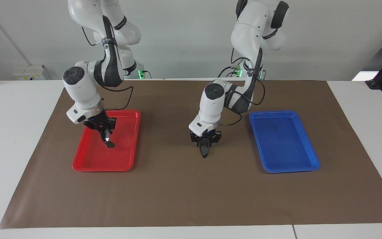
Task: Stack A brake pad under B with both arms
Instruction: 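Set the pad mid-table with the left gripper while the right gripper lifts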
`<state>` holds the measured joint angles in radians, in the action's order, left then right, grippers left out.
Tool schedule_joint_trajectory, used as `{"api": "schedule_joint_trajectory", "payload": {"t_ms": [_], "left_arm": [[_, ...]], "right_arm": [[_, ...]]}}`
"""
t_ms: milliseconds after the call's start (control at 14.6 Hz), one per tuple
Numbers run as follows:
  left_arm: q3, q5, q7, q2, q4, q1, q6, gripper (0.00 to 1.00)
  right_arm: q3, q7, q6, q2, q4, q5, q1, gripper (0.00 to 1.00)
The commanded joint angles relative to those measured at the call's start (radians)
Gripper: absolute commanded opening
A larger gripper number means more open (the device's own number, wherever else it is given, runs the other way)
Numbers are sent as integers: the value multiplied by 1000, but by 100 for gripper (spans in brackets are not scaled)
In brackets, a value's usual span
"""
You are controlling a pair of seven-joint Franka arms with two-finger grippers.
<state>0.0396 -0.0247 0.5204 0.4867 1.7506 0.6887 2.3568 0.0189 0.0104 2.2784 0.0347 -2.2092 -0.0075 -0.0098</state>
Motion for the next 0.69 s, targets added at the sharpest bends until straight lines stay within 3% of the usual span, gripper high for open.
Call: {"api": "schedule_joint_trajectory", "payload": {"t_ms": [0, 137, 343, 618], "left_arm": [[19, -15, 3, -16, 7, 8, -19, 99], [26, -14, -16, -72, 13, -21, -98, 99], [26, -14, -116, -225, 84, -133, -191, 99], [26, -14, -319, -342, 82, -285, -368, 99]], "right_arm": [[32, 25, -58, -3, 51, 14, -5, 0], [53, 77, -108, 13, 103, 14, 30, 0], [53, 158, -99, 27, 124, 12, 106, 0], [53, 277, -157, 146, 300, 11, 226, 0]]}}
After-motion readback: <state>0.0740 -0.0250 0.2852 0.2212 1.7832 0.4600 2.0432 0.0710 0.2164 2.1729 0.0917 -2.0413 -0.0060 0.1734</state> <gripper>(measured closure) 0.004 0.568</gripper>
